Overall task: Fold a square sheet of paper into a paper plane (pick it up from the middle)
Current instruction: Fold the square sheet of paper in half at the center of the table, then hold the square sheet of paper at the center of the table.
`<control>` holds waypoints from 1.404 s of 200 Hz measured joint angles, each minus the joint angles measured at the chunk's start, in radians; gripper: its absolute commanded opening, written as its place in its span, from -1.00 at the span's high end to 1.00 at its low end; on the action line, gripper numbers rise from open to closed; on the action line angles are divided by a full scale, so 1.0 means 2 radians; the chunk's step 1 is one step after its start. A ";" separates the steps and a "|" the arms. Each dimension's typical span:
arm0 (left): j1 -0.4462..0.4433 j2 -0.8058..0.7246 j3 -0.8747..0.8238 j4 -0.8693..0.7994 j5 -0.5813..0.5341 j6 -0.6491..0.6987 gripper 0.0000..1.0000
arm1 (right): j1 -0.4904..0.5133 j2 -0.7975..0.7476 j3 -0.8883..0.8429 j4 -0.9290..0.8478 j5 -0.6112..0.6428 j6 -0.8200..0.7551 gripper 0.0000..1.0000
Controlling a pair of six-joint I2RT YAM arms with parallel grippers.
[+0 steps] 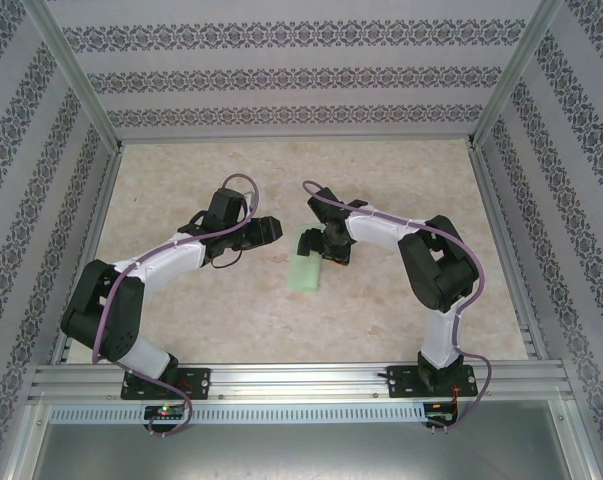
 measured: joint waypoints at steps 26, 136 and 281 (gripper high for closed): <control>0.000 0.004 0.000 0.000 0.000 0.000 -0.13 | 0.006 0.007 0.012 -0.013 0.008 -0.004 -0.66; 0.000 0.005 0.000 -0.010 -0.015 -0.007 -0.13 | 0.000 -0.003 -0.004 0.009 -0.003 0.010 -0.64; 0.000 0.005 0.000 -0.011 -0.015 -0.007 -0.15 | -0.001 0.004 0.007 -0.011 -0.006 -0.027 -0.60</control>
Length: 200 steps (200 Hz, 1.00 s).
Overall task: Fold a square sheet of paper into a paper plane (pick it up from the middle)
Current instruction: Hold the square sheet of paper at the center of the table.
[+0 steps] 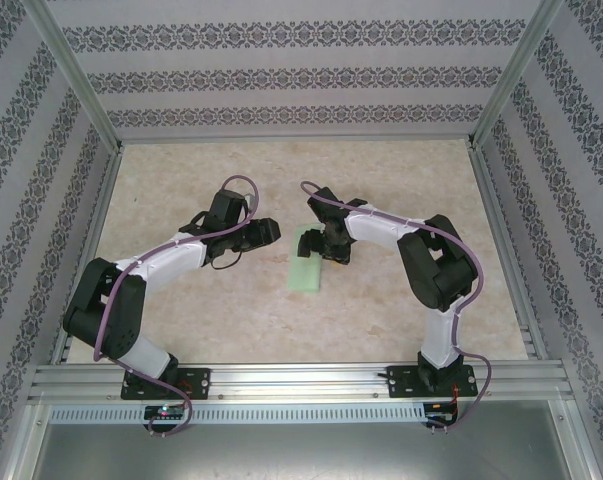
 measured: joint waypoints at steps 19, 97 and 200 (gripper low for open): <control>0.000 0.000 0.000 0.000 0.000 0.000 -0.15 | 0.000 0.002 0.003 -0.002 0.000 0.000 -0.61; 0.000 0.028 0.021 -0.020 0.005 -0.009 0.46 | 0.000 0.005 0.006 -0.008 0.001 0.000 -0.60; -0.019 0.154 0.073 -0.010 0.090 -0.044 1.00 | 0.000 0.006 0.008 -0.009 0.002 0.000 -0.60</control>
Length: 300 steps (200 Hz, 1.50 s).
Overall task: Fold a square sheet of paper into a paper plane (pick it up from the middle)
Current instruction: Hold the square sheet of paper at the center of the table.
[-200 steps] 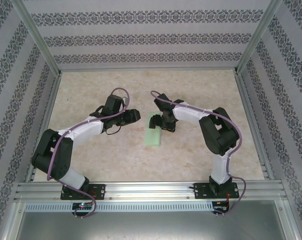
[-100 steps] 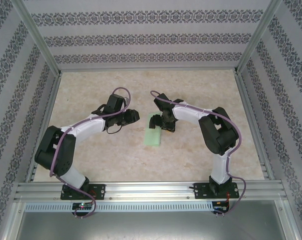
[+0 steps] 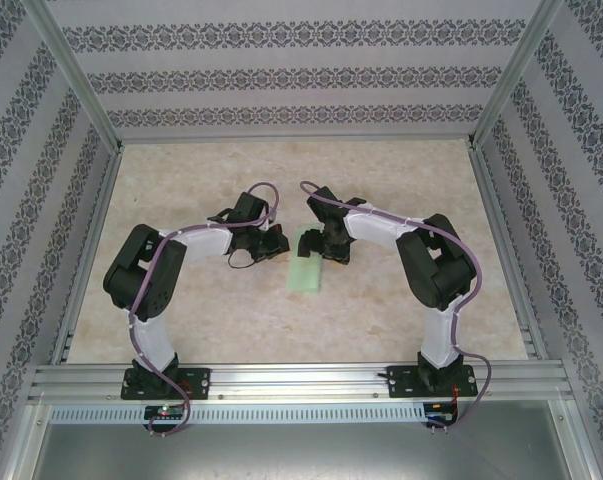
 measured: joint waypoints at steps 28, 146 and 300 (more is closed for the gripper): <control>-0.003 0.010 0.012 0.004 0.010 -0.005 1.00 | 0.000 0.001 0.001 -0.001 0.000 0.000 -0.60; -0.007 0.054 0.053 -0.031 0.024 0.000 1.00 | 0.000 0.003 0.002 -0.002 0.002 0.002 -0.60; -0.014 0.064 0.059 -0.051 0.004 0.023 1.00 | -0.005 -0.034 -0.036 0.039 -0.011 0.014 -0.69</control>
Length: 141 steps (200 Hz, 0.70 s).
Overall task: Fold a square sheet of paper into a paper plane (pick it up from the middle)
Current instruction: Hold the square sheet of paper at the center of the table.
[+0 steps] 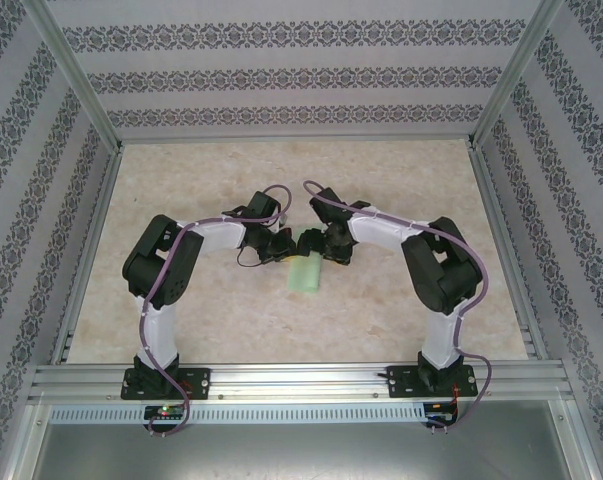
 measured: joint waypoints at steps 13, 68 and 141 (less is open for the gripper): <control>0.000 0.000 0.000 0.000 0.000 0.000 1.00 | -0.007 -0.022 -0.019 0.009 -0.002 0.002 -0.69; 0.000 0.000 0.002 -0.004 -0.001 0.004 1.00 | -0.044 -0.118 -0.082 0.103 -0.053 0.029 0.47; -0.002 0.000 0.006 -0.011 -0.006 0.011 1.00 | -0.044 -0.077 -0.114 0.206 -0.145 0.066 1.00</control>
